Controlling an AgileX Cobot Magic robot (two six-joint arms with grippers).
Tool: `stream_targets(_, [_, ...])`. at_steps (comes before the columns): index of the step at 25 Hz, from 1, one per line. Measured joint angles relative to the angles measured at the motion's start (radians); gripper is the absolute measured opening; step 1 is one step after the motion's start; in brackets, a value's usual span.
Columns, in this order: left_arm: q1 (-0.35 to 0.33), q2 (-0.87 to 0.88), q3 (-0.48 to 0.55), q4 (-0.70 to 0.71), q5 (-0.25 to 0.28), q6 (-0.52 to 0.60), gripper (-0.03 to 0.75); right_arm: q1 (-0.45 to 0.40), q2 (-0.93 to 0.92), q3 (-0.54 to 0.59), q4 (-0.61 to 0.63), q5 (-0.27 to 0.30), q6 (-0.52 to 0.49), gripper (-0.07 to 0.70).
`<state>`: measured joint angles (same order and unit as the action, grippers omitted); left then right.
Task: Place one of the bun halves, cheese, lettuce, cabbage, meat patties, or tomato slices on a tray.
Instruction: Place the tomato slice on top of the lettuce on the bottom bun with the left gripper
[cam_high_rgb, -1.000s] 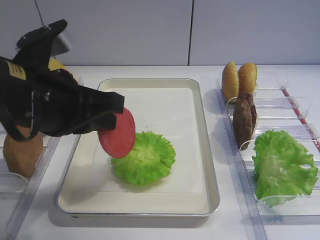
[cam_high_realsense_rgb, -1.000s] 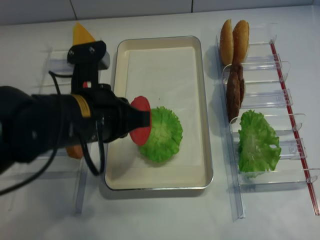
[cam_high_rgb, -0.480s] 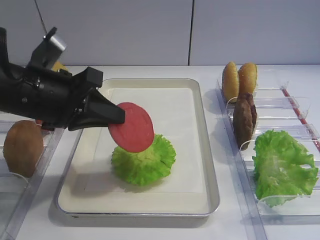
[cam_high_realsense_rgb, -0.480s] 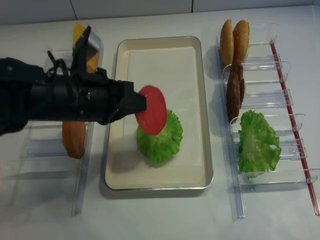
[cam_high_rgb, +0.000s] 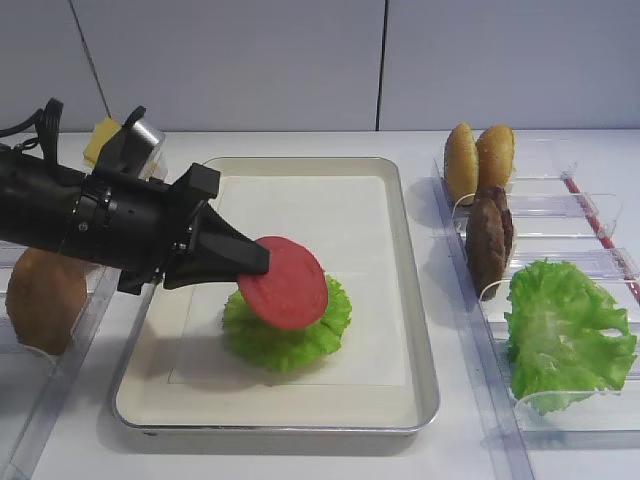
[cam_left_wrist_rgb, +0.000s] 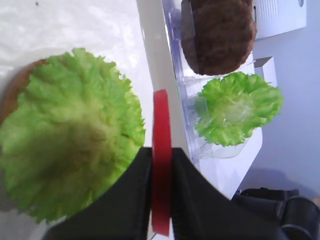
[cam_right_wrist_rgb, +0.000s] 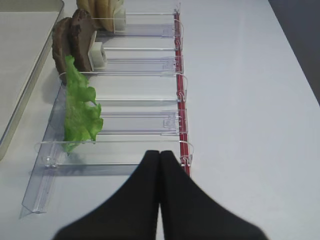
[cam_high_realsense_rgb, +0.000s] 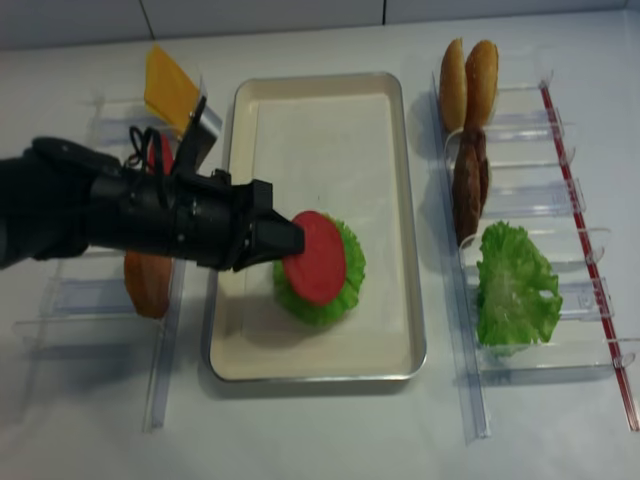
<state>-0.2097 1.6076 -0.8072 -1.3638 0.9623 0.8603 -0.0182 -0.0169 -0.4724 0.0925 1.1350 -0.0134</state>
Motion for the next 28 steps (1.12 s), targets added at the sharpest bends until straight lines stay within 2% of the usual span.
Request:
stream_targets(7, [0.011,0.037,0.0,-0.053,-0.004,0.051,0.09,0.0,0.0,0.0,0.0,0.0,0.013,0.001])
stream_targets(13, [0.013,0.045,0.0,-0.053,-0.036,0.053,0.09,0.0,0.0,0.0,0.0,0.0,0.013,0.001])
stream_targets(22, [0.013,0.059,0.0,-0.035,-0.023,0.053,0.09,0.0,0.0,0.0,0.0,0.0,0.013,0.001])
stream_targets(28, [0.013,0.059,0.0,-0.033,-0.037,0.053,0.09,0.0,0.0,0.0,0.0,0.0,0.013,0.001])
